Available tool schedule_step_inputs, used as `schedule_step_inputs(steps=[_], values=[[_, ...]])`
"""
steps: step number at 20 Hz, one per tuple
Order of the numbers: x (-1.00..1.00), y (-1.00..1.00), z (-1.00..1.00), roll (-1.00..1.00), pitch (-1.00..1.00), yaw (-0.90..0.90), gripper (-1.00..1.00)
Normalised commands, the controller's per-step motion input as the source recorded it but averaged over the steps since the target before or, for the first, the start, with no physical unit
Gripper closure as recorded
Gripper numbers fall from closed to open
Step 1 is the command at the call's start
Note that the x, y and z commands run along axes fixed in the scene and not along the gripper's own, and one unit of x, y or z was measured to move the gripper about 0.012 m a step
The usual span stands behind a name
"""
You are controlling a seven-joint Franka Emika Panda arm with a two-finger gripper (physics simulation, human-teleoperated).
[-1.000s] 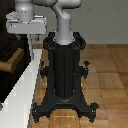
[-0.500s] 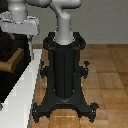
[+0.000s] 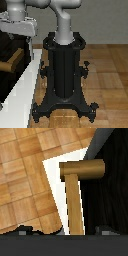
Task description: Open the door by pressing down and pulling on the handle.
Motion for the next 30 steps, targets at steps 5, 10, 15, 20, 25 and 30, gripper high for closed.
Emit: schedule_step_inputs(steps=[5, 10, 15, 20, 25, 30], values=[[0.2, 0.0, 0.0, 0.0, 0.0, 0.0, -1.0], [0.0, -0.2, -0.2, 0.0, 0.0, 0.0, -1.0], [0.0, -0.4, -0.8, 0.0, 0.0, 0.0, -1.0], [0.0, -0.6, -0.6, 0.0, 0.0, 0.0, -1.0], [0.0, -0.2, -0.4, 0.0, 0.0, 0.0, -1.0], [0.0, 0.0, 0.0, 0.0, 0.0, 0.0, -1.0]])
